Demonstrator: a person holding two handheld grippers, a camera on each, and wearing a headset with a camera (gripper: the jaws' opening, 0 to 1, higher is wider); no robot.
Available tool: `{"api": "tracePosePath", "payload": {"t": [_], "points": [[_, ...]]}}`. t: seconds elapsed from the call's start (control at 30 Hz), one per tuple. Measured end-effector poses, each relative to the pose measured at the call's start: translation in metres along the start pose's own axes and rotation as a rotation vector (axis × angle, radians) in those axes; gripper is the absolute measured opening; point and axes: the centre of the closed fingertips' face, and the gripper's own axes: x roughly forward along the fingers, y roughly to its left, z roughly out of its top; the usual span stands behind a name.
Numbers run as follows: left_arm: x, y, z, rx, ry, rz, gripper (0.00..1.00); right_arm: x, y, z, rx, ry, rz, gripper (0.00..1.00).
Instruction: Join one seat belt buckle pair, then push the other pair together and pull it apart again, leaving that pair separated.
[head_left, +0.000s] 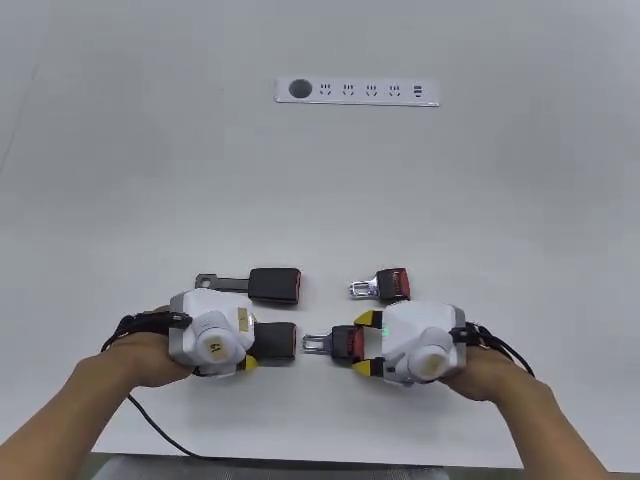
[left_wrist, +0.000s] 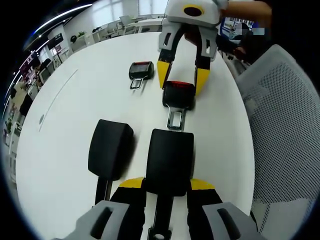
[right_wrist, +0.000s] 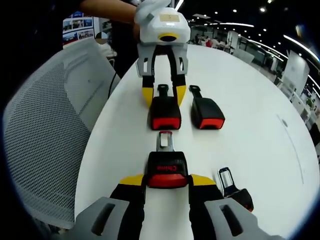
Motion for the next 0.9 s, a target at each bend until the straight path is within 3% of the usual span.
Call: {"api": "tracePosePath", "payload": {"t": [0.6,0.9], "points": [[0.003,0.001,-0.002,0.004,-0.002,-0.002,0.33,0.007,0.001,0.023,-0.003,-0.022,0.005,0.30],[0.003,0.002,-0.003,-0.002,-0.018,0.004,0.32,0.007,0.000,0.022,0.006,-0.020,-0.011,0.29]]}}
